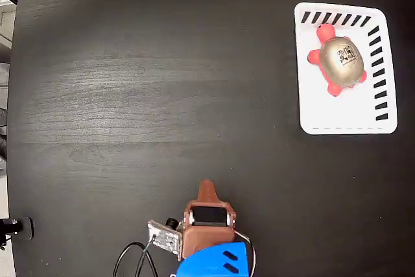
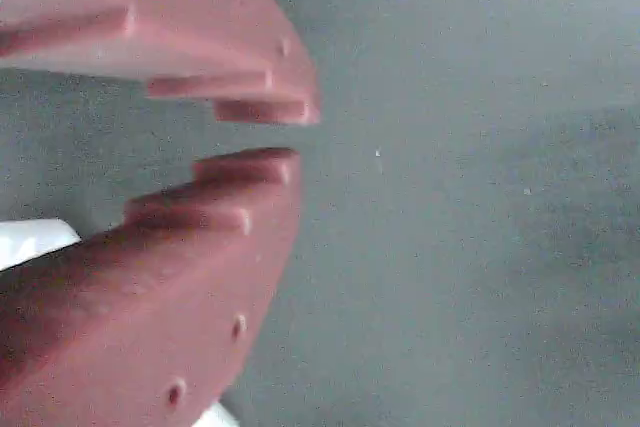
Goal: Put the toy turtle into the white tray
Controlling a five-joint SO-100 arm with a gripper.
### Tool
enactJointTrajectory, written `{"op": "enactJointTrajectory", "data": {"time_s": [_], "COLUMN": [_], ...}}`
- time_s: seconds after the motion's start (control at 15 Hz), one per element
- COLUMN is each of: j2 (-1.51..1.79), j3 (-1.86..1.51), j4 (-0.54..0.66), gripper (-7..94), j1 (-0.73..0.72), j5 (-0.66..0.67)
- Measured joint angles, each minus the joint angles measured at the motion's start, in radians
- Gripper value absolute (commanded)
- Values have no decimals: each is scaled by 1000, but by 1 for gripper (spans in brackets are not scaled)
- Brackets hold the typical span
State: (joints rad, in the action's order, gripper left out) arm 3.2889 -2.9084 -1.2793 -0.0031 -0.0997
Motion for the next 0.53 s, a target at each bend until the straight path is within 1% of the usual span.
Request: {"op": "enactJointTrajectory", "data": {"time_s": [0.13,0.53], "j2": [2,2], "j3": [0,0], "j4": [-57,-69], "gripper": [-1,-1], "j1": [-5,-6], "j5": [-15,-15]}}
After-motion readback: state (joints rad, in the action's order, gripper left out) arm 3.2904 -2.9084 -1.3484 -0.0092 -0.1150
